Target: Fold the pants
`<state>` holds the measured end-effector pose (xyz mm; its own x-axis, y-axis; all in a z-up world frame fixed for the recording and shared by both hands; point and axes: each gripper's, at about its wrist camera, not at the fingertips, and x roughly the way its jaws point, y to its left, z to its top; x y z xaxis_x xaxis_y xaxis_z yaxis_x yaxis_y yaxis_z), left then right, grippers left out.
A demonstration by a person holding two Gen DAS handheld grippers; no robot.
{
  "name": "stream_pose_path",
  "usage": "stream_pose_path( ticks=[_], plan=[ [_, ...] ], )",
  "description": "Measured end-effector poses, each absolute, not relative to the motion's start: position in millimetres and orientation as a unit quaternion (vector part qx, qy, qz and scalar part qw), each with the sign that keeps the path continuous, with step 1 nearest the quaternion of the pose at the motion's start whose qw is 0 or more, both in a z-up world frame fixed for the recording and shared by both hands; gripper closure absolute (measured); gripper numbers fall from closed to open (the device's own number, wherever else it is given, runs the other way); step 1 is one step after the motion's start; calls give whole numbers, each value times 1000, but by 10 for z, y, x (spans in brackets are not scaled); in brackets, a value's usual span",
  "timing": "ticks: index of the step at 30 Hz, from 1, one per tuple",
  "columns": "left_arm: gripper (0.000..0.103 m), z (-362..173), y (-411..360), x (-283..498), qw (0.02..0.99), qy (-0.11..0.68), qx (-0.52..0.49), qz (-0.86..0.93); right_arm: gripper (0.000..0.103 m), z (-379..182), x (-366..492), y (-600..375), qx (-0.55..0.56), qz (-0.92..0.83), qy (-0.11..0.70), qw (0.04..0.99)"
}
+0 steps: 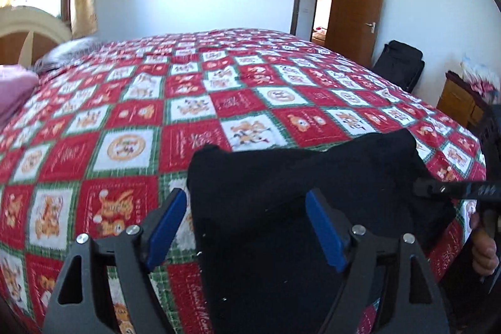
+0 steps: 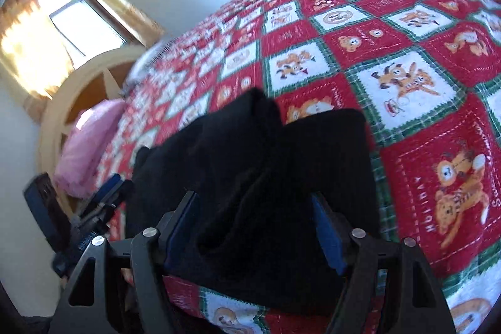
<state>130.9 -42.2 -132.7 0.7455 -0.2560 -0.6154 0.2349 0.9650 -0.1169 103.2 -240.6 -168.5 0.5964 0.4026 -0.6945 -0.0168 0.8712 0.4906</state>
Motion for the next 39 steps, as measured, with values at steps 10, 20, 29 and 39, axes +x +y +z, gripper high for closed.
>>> stream_pose_path(
  ticks=[10,20,29,39],
  plan=[
    [10,-1322,-425,1271,938,322,-11,-130,87,-1298,702,-2444,180,121,378,900],
    [10,-1437,-458,1310,934,335,2,-122,71,-1623,800,-2878,218,65,420,879],
    [6,-1328,-639,1456,940,318,24,-117,48,-1086,851,-2402,141,106,318,932],
    [0,-1502,-623,1534,929,350,2,-124,48,-1562,1158,-2546,146,71,404,900]
  ],
)
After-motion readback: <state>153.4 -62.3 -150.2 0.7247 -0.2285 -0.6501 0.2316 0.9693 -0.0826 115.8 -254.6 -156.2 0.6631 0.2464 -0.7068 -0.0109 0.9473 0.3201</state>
